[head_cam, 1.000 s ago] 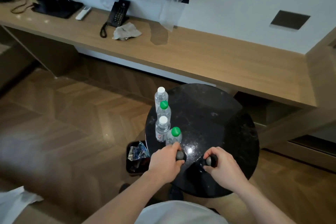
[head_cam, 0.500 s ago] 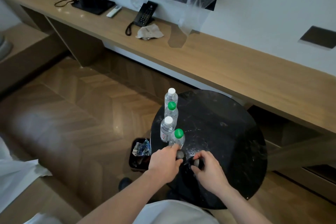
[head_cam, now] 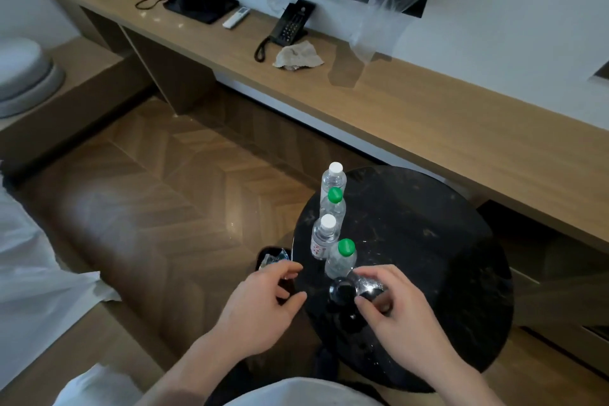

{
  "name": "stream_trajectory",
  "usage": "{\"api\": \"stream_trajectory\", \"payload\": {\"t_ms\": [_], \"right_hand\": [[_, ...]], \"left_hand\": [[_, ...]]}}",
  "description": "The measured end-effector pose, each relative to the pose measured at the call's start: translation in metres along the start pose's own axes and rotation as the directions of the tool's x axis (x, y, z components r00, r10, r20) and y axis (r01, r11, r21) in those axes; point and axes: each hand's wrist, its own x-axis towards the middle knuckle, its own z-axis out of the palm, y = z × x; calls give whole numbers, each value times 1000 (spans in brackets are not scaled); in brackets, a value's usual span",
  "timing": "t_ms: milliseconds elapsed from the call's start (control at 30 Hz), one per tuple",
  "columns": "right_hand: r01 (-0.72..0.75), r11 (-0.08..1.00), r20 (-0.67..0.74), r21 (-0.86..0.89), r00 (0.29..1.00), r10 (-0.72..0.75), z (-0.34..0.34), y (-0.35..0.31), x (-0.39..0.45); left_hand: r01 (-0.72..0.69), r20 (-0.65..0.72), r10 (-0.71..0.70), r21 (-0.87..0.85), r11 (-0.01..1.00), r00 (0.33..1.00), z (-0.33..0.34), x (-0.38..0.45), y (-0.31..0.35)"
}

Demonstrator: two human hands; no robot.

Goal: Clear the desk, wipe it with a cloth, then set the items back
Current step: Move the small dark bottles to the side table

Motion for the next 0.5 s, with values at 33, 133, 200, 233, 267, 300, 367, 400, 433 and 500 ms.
{"api": "stream_trajectory", "payload": {"t_ms": [33,133,200,233,267,300,367,400,433,500], "right_hand": [[37,999,35,7,999,-37,-2,-14,2],[142,990,112,9,983,-142,2,-56,17],[175,985,153,5,973,-174,12,-84,30],[193,981,169,4,967,-191,18,-97,37],[217,976,182,-6,960,-212,25,-110,45],[240,970,199,-29,953,-230,33,-124,53],[273,958,250,-87,937,-244,47,-150,71],[281,953,279,-113,930,-241,54,-165,80],[294,946,300,-138,923,-243,62,-178,88],[317,928,328,-193,913,-244,79,-205,105]], "left_hand": [[3,-43,-3,4,1000,999,-15,-3,-4],[-10,-177,18,50,999,984,-66,-6,-18],[-38,-255,60,91,995,965,-99,-8,-27],[-44,-288,70,96,994,955,-114,-10,-33],[-47,-320,77,100,994,944,-129,-12,-39],[-47,-351,82,109,993,933,-143,-14,-46],[-40,-397,93,141,989,913,-169,-17,-62],[-33,-412,92,148,988,907,-182,-18,-72],[-25,-426,86,147,989,901,-194,-20,-83],[-2,-449,70,150,989,891,-216,-25,-109]]}}
